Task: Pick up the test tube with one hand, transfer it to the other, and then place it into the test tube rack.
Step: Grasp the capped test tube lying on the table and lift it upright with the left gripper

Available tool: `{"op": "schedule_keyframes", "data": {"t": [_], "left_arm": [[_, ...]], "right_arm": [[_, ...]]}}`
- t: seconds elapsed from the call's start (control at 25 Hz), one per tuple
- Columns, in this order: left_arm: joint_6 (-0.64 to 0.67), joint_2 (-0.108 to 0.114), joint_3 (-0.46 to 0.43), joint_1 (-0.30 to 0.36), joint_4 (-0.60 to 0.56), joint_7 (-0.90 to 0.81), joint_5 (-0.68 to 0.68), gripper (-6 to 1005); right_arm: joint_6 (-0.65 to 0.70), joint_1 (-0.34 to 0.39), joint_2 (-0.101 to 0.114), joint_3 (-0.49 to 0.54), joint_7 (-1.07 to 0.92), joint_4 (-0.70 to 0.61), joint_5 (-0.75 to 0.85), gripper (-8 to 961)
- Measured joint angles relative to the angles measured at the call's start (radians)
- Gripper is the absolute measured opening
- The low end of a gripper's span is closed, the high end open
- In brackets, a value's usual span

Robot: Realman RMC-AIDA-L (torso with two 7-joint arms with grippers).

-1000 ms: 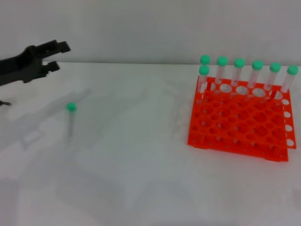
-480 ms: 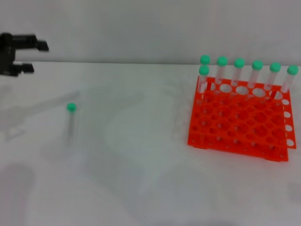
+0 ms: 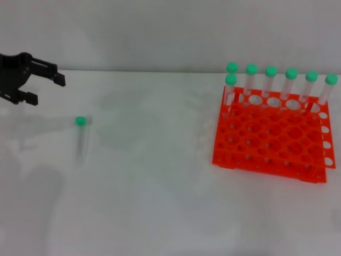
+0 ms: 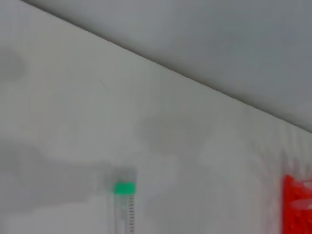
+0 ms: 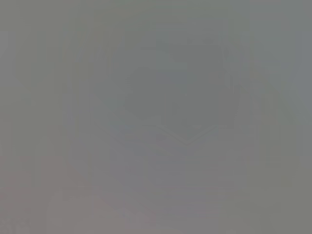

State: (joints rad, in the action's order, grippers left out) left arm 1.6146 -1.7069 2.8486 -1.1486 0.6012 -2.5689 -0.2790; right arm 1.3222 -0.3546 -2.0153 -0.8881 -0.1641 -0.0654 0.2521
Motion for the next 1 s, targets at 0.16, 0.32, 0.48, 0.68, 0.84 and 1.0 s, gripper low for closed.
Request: {"op": "schedule_keyframes", "data": {"t": [0.16, 0.32, 0.48, 0.68, 0.84, 1.0], "left_arm": [[-0.001, 0.011, 0.0, -0.046, -0.009, -0.017, -0.092, 876], [-0.007, 0.004, 0.0, -0.085, -0.009, -0.046, -0.204, 876], [-0.012, -0.02, 0.0, -0.11, -0.011, -0.067, -0.288, 876], [-0.024, -0.04, 0.0, -0.12, -0.027, -0.103, -0.332, 876], [-0.04, -0.042, 0.0, -0.113, -0.082, -0.147, -0.361, 875], [-0.073, -0.044, 0.0, -0.111, -0.141, -0.2, -0.42, 875]], "right_arm": [[0.001, 0.001, 0.0, -0.001, 0.0, -0.001, 0.001, 870], [0.004, 0.002, 0.001, -0.006, 0.0, -0.005, 0.004, 870], [0.001, 0.001, 0.001, -0.005, 0.0, -0.004, 0.003, 871], [0.0, 0.002, 0.0, 0.001, 0.0, -0.002, 0.0, 871], [0.0, 0.002, 0.0, 0.004, -0.006, -0.001, -0.001, 871], [0.0, 0.001, 0.0, 0.005, -0.007, -0.001, -0.001, 870]]}}
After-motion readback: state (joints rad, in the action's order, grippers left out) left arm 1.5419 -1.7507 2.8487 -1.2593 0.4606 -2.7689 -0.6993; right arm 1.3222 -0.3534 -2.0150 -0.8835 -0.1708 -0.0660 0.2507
